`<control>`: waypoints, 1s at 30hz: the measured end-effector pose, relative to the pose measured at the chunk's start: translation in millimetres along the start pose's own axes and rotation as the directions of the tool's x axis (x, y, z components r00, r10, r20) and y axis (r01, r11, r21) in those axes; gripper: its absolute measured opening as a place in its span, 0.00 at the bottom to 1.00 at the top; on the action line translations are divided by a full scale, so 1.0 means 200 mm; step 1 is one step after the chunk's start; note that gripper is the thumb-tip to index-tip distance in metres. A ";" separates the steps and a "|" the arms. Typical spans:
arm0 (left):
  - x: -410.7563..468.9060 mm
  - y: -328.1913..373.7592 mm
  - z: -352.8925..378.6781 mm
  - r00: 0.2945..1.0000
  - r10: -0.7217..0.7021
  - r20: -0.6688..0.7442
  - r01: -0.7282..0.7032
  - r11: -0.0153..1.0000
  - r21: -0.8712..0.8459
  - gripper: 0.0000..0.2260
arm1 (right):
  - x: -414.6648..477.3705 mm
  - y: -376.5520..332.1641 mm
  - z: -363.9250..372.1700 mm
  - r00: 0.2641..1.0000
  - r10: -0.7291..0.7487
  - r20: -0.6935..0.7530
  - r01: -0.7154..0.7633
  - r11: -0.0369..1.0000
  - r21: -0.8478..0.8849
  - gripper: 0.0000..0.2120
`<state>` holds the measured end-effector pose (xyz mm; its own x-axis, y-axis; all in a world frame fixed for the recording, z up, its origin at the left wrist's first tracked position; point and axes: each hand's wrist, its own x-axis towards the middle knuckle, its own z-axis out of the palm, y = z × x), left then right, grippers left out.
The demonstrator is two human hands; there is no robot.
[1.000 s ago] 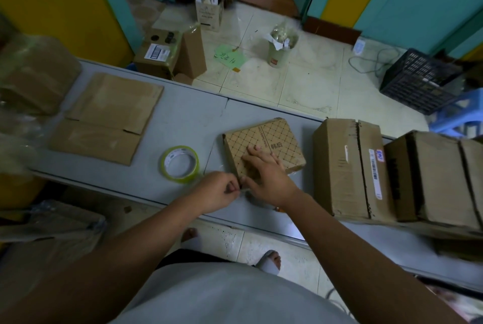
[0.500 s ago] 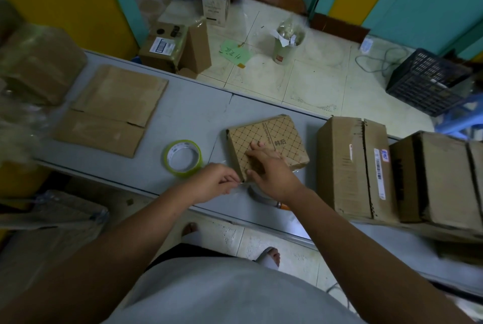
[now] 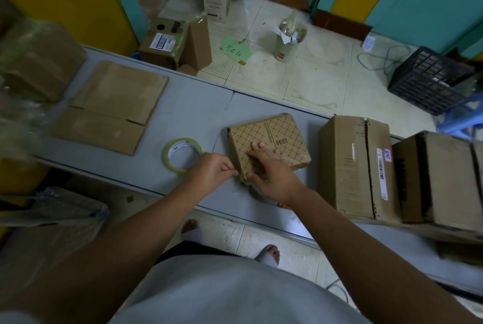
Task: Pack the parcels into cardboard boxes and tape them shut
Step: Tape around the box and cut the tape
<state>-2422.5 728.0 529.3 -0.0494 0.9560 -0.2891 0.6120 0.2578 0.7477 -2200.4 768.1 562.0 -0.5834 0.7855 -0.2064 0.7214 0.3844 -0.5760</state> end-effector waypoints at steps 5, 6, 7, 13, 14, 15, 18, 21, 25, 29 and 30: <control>0.02 0.08 0.00 0.986 -0.125 0.111 0.142 0.976 -0.167 0.03 | 0.00 0.00 0.01 1.000 0.003 0.007 -0.003 1.000 0.001 0.32; 0.01 0.10 0.01 0.974 -0.181 0.137 0.212 0.942 -0.261 0.05 | 0.01 0.00 0.01 1.000 0.007 0.012 -0.007 1.000 0.007 0.32; 0.00 0.13 0.01 0.959 -0.233 0.161 0.277 0.891 -0.359 0.06 | 0.01 0.00 0.01 1.000 0.010 0.017 -0.010 1.000 0.010 0.32; -0.03 0.25 -0.01 0.904 -0.355 0.240 0.428 0.747 -0.509 0.11 | 0.01 -0.02 0.00 1.000 0.015 0.010 -0.014 1.000 -0.018 0.30; -0.02 0.23 -0.03 0.910 -0.343 0.232 0.413 0.784 -0.463 0.13 | 0.01 -0.03 0.00 1.000 0.018 0.001 -0.018 0.999 -0.030 0.29; -0.02 0.21 -0.05 0.929 -0.308 0.205 0.365 0.853 -0.373 0.14 | 0.01 -0.04 0.00 1.000 0.023 -0.009 -0.023 0.999 -0.042 0.28; -0.03 0.14 -0.16 0.976 -0.132 0.174 0.142 0.989 -0.047 0.12 | 0.02 -0.06 0.01 0.998 0.042 -0.045 -0.044 0.998 -0.054 0.25; -0.07 0.08 -0.27 0.994 0.045 0.096 -0.056 0.991 0.118 0.09 | 0.02 -0.09 0.01 0.996 0.046 -0.078 -0.053 0.995 -0.086 0.23; -0.15 -0.13 -0.38 0.986 0.165 -0.013 -0.137 0.860 0.492 0.23 | 0.02 -0.13 0.02 0.993 0.052 -0.110 -0.063 0.993 -0.103 0.23; -0.16 -0.30 -0.38 0.985 0.163 0.058 -0.161 0.731 0.663 0.19 | 0.01 -0.10 -0.01 0.996 -0.007 -0.086 -0.004 0.991 -0.131 0.32; -0.16 -0.31 -0.37 0.979 0.199 0.043 -0.177 0.726 0.665 0.14 | 0.00 -0.07 -0.03 0.997 -0.025 -0.071 0.014 0.987 -0.159 0.37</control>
<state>-2518.1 692.1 536.1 0.1073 0.9812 -0.1604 0.9776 -0.0747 0.1966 -2209.0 764.8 574.7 -0.5734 0.8082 -0.1347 0.7634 0.4673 -0.4459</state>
